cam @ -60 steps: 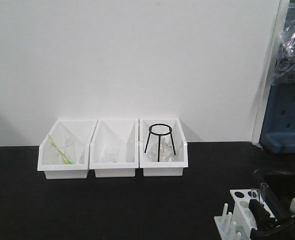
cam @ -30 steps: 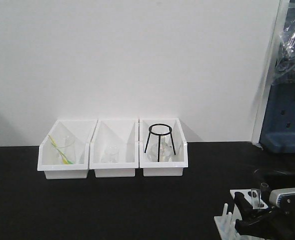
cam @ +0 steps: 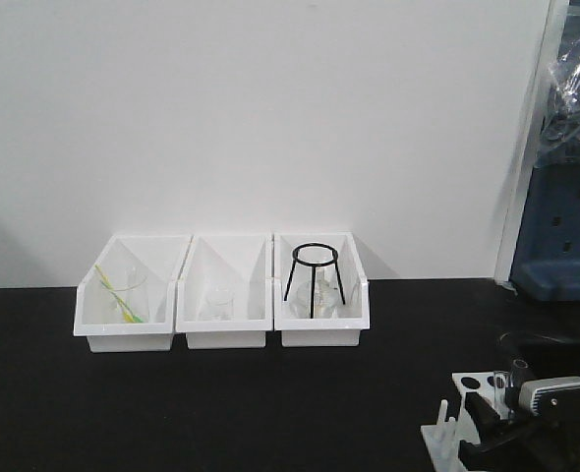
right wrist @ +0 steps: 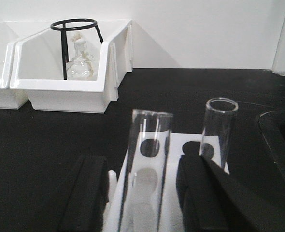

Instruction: Flip and reinsert test tube from rack

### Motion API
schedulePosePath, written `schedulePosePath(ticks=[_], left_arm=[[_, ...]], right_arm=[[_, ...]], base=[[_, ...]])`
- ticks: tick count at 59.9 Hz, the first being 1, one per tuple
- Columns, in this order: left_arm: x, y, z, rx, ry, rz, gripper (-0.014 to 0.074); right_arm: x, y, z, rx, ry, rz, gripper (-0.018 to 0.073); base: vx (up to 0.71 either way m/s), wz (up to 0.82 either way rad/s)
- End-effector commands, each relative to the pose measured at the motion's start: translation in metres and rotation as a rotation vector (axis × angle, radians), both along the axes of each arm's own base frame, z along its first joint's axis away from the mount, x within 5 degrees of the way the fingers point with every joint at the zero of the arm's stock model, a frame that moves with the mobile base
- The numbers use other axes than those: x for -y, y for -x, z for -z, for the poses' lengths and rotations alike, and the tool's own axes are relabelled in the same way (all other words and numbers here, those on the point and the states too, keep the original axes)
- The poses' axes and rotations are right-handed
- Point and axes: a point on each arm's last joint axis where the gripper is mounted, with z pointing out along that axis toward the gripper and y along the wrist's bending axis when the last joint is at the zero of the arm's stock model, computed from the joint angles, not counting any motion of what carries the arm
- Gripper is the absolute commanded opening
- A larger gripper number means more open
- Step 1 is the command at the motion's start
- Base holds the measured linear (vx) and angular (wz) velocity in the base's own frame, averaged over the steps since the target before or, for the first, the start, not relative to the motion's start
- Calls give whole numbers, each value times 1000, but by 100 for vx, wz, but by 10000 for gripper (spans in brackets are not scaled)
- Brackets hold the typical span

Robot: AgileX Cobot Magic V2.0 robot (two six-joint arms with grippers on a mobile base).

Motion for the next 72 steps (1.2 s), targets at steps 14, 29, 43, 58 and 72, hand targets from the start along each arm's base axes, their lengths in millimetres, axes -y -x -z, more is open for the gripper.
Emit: schedulePosePath(ticks=[14, 29, 43, 58, 72], left_arm=[[1, -1, -7, 89, -6, 8, -6], [1, -1, -7, 89, -6, 8, -6], [1, -1, -7, 89, -6, 8, -6], [1, -1, -7, 89, -6, 8, -6], [1, -1, -7, 89, -6, 8, -6]], right_arm=[[2, -5, -22, 129, -11, 14, -16], [2, -4, -31, 169, -14, 13, -13], [2, 8, -77, 317, -21, 13, -13], [3, 22, -138, 435, -5, 20, -13], [2, 37, -186, 466, 73, -1, -13]], base=[[0, 0], [0, 0], [0, 0], [0, 0], [0, 0]])
